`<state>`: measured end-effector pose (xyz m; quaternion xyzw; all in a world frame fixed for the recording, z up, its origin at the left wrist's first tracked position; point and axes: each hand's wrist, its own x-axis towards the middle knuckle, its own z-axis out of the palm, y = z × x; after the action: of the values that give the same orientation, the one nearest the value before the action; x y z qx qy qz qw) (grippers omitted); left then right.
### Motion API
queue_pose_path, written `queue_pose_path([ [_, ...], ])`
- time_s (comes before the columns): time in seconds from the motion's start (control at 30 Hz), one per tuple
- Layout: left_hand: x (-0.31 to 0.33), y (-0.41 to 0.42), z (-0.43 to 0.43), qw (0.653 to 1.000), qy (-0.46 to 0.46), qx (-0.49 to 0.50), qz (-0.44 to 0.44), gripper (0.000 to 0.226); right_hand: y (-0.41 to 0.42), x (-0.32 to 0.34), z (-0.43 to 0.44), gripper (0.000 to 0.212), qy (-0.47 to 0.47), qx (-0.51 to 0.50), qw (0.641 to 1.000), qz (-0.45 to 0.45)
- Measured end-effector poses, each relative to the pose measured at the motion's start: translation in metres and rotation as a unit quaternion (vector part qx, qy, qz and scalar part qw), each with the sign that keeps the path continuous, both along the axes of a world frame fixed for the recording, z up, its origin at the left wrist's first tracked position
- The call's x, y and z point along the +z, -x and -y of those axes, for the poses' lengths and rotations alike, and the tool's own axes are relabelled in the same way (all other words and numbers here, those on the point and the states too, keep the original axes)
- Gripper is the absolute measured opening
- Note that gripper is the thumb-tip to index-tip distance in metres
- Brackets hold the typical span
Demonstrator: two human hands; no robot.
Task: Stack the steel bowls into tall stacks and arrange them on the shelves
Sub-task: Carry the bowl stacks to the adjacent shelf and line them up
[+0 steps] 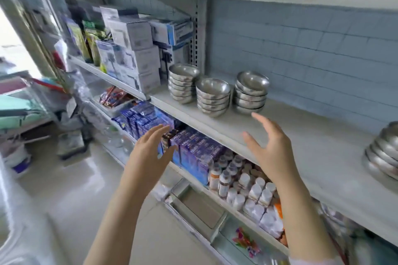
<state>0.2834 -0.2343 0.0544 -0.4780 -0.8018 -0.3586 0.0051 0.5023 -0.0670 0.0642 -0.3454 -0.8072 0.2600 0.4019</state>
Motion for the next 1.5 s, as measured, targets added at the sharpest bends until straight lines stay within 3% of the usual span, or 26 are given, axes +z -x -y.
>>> queue_pose_path([
  [0.27, -0.010, 0.119, -0.054, 1.000, 0.001, -0.002, 0.028, 0.054, 0.155, 0.004, -0.045, 0.040, 0.178, 0.106, 0.973, -0.103],
  [0.47, -0.024, 0.192, -0.106, 0.994, 0.034, -0.032, 0.104, 0.065, 0.211, -0.006, -0.074, 0.044, 0.252, 0.131, 0.951, -0.122],
  [0.67, -0.038, 0.244, -0.175, 0.973, 0.033, -0.117, 0.195, 0.090, 0.236, -0.020, -0.079, 0.061, 0.311, 0.099, 0.936, -0.131],
  [0.8, -0.046, 0.263, -0.231, 0.947, 0.050, -0.224, 0.224, 0.107, 0.258, -0.024, -0.080, 0.046, 0.334, 0.033, 0.930, -0.149],
  [0.9, -0.060, 0.280, -0.266, 0.925, 0.035, -0.273, 0.261, 0.124, 0.281, -0.022, -0.074, 0.051, 0.337, -0.028, 0.929, -0.153],
  [1.07, -0.066, 0.316, -0.284, 0.899, 0.021, -0.350, 0.263, 0.098, 0.322, -0.015, -0.065, 0.077, 0.327, -0.117, 0.921, -0.178],
  [1.23, -0.066, 0.346, -0.289, 0.845, 0.075, -0.444, 0.287, 0.097, 0.356, -0.016, -0.070, 0.103, 0.275, -0.136, 0.926, -0.220],
  [1.5, -0.067, 0.353, -0.292, 0.810, 0.109, -0.489, 0.305, 0.080, 0.375, -0.015, -0.083, 0.101, 0.225, -0.209, 0.928, -0.211],
])
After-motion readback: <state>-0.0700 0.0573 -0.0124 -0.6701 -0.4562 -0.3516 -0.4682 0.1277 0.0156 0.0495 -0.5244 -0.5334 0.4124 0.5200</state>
